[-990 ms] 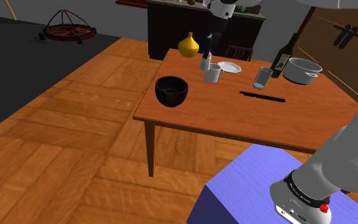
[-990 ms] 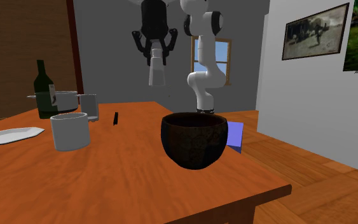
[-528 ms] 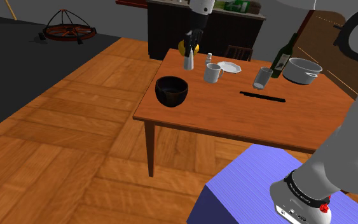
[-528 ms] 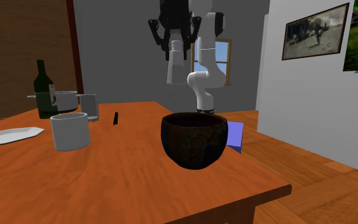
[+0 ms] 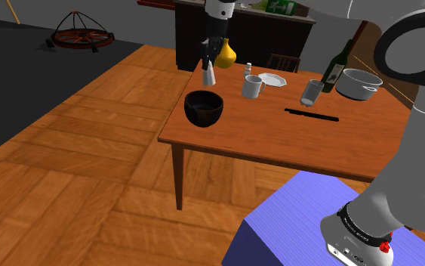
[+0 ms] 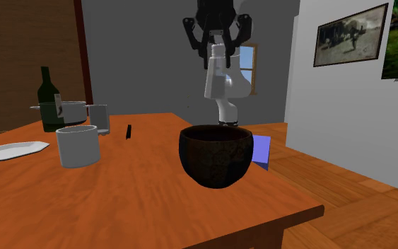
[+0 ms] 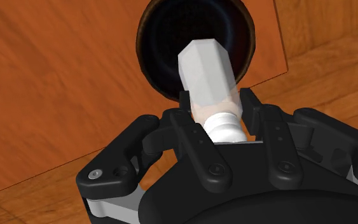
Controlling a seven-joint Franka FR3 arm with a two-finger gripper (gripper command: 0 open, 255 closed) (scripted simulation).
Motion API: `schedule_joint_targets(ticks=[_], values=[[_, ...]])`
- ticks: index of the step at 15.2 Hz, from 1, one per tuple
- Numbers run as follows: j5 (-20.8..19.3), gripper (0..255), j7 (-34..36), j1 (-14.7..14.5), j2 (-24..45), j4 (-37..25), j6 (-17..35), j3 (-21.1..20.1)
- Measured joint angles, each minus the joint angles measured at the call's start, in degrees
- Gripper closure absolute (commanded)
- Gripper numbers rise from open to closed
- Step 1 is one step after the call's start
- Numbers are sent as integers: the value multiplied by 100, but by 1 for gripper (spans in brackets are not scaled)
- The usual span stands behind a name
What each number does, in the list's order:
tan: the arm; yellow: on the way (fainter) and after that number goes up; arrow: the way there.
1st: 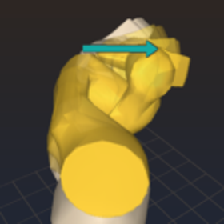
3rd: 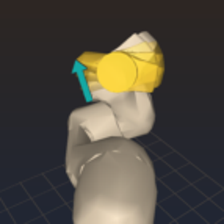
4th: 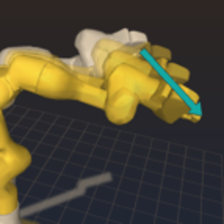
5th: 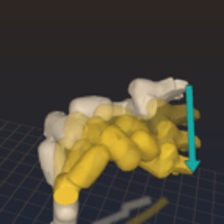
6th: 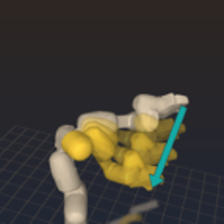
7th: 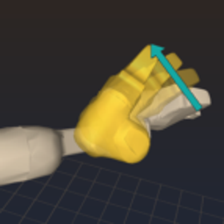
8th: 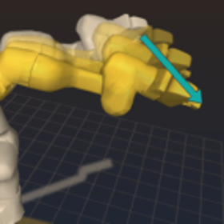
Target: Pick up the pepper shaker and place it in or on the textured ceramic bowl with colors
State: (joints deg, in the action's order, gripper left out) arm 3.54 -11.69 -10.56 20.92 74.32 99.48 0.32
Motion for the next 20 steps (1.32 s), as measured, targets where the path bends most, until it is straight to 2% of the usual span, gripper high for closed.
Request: schedule_joint_targets(ticks=[13, 20], values=[[14, 255, -50, -10, -18, 1030, 1012, -3], [16, 255, -55, -12, -25, 1157, 1133, -4]])
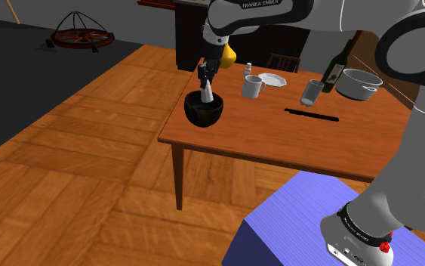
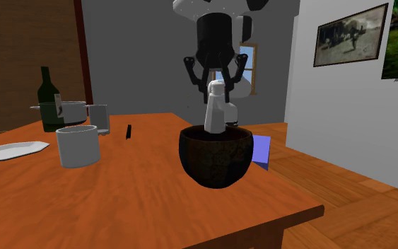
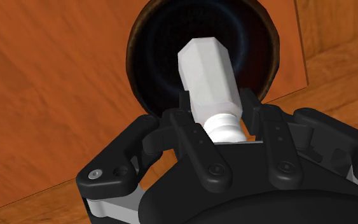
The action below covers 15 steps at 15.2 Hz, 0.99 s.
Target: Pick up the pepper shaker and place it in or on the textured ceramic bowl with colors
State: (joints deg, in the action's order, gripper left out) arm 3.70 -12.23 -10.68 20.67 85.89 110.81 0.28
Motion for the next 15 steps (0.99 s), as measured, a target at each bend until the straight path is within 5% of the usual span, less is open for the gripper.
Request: schedule_joint_targets(ticks=[1, 7, 15], values=[[0, 0, 0, 0, 0, 0, 0, 0], [0, 0, 0, 0, 0, 0, 1, 0], [-8, 0, 11, 23, -98, -572, -666, 10]])
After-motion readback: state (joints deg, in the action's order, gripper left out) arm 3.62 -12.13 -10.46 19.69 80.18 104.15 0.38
